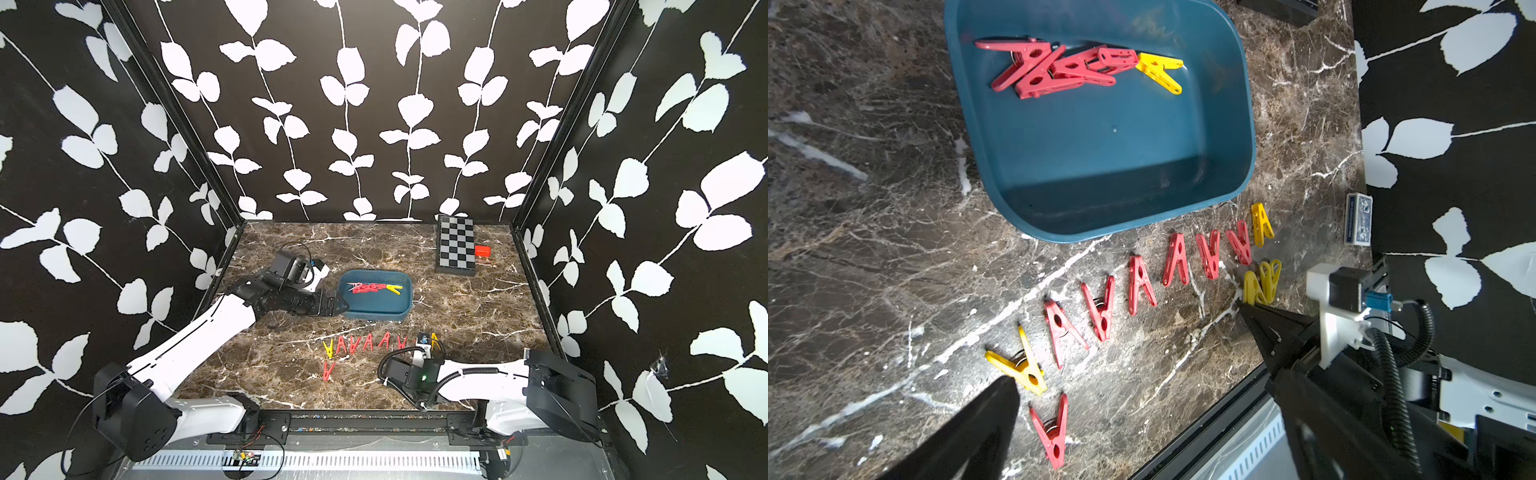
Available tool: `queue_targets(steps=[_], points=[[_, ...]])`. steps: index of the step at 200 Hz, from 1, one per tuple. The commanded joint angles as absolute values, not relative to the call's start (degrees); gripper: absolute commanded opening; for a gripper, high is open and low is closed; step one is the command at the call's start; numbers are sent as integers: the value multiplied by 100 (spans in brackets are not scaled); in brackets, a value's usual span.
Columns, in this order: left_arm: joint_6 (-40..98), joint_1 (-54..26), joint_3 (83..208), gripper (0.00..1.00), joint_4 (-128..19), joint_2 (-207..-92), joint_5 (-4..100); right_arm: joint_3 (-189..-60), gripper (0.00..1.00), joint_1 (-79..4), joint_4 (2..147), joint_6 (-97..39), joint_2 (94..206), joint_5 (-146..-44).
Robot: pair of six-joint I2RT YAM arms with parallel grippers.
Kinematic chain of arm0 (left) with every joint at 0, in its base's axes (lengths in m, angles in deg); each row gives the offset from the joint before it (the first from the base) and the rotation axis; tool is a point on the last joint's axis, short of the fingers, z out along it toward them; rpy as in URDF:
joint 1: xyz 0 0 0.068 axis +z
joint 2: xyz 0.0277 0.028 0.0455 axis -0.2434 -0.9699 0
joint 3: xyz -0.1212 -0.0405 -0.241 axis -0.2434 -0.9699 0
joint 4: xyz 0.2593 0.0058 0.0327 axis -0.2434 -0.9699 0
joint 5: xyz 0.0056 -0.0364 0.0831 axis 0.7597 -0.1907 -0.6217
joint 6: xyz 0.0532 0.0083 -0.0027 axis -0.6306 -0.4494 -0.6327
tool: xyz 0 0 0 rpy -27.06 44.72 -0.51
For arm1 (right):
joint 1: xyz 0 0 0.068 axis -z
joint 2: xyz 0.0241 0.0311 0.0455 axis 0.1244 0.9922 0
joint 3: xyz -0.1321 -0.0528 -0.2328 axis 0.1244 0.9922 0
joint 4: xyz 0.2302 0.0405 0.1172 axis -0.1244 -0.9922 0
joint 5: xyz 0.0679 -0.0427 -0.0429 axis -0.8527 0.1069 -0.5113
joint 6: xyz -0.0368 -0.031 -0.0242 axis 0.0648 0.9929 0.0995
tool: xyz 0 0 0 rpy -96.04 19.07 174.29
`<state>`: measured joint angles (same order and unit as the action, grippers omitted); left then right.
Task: Take the clothespins out of the storage box
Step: Place the clothespin at the center of the board, then pick up the clothespin from the storage box.
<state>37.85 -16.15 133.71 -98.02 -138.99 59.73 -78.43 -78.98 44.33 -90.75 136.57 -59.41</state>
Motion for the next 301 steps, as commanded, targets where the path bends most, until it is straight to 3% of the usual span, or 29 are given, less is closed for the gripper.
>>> queue_targets(steps=[1, 51, 63, 138, 184, 226, 242, 301], points=[[3783, -1639, 13305, 99, -9812, -13808, 6046, -7868, 8, -7957, 4434, -9661, 13775, -5988], [3778, -1637, 13313, 99, -9832, -13800, 6037, -7873, 12, -7962, 4496, -9650, 13796, -5971], [3784, -1634, 13311, 99, -9833, -13805, 6035, -7918, 19, -7965, 4474, -9623, 13782, -5962], [3756, -1641, 13415, 99, -9848, -13827, 5903, -8300, 35, -7965, 3843, -9425, 13199, -5650], [3880, -1647, 13481, 98, -9596, -13958, 5919, -8569, 69, -7965, 3459, -9076, 12313, -5015], [3986, -1874, 13773, 91, -9488, -14353, 5653, -8647, 86, -7882, 3348, -8442, 11539, -4493], [4022, -1971, 13882, 88, -9396, -14535, 5529, -8634, 99, -7705, 3362, -8125, 11263, -4518], [4331, -2184, 14509, 78, -9293, -15477, 5125, -8789, 99, -6657, 3344, -6885, 10747, -5018]])
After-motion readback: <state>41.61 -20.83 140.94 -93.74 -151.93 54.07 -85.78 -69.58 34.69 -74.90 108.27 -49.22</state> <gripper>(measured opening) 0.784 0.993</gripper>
